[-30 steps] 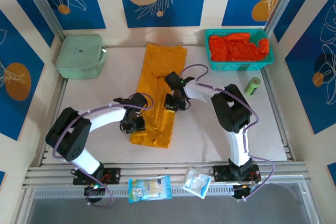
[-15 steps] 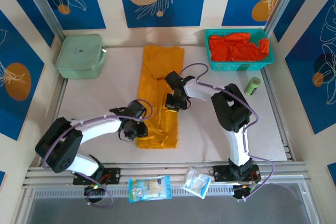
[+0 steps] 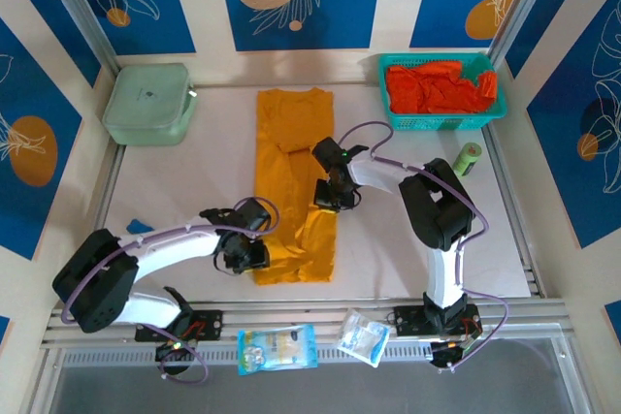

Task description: Fold and stack the t-shirts

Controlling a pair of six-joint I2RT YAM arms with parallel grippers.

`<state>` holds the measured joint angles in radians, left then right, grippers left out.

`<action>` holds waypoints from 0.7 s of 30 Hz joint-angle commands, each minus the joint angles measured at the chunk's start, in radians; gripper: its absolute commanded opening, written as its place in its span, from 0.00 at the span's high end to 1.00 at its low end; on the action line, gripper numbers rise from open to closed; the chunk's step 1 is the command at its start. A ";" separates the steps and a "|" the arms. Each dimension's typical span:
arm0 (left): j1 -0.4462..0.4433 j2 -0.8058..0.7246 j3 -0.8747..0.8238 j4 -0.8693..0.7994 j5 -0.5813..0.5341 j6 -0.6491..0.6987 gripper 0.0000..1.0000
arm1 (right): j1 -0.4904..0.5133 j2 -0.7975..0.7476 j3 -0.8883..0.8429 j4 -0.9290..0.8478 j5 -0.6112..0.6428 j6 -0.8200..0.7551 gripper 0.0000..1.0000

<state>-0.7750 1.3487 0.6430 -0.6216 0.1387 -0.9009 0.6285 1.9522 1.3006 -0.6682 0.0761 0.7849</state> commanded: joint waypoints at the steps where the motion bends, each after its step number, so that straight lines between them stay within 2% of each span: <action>1: -0.009 -0.007 -0.006 -0.106 -0.037 -0.021 0.59 | 0.007 0.018 -0.023 -0.033 0.015 -0.002 1.00; 5: -0.009 -0.008 0.084 -0.161 -0.068 0.017 0.45 | -0.008 -0.003 0.050 -0.043 0.010 -0.056 0.99; 10: -0.009 -0.050 0.287 -0.304 -0.165 0.115 0.26 | -0.028 -0.157 0.167 -0.088 0.067 -0.206 0.85; 12: -0.008 -0.091 0.371 -0.337 -0.250 0.190 0.19 | -0.036 -0.261 0.179 -0.078 0.062 -0.307 0.79; 14: -0.007 -0.133 0.441 -0.326 -0.331 0.298 0.12 | -0.038 -0.378 0.171 -0.059 0.050 -0.421 0.73; 15: -0.007 -0.154 0.476 -0.307 -0.389 0.369 0.01 | -0.037 -0.442 0.168 -0.050 0.043 -0.482 0.69; 17: -0.006 -0.194 0.528 -0.246 -0.487 0.513 0.01 | -0.035 -0.556 0.160 -0.041 0.040 -0.583 0.62; 19: -0.007 -0.236 0.557 -0.139 -0.539 0.676 0.01 | -0.038 -0.658 0.150 -0.039 0.022 -0.684 0.55; 21: -0.006 -0.275 0.576 -0.021 -0.522 0.846 0.01 | -0.039 -0.754 0.123 -0.039 0.024 -0.773 0.45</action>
<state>-0.7773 1.1137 1.1851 -0.7795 -0.2897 -0.3744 0.5888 1.2705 1.4437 -0.6834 0.1230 0.2249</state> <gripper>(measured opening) 0.993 0.526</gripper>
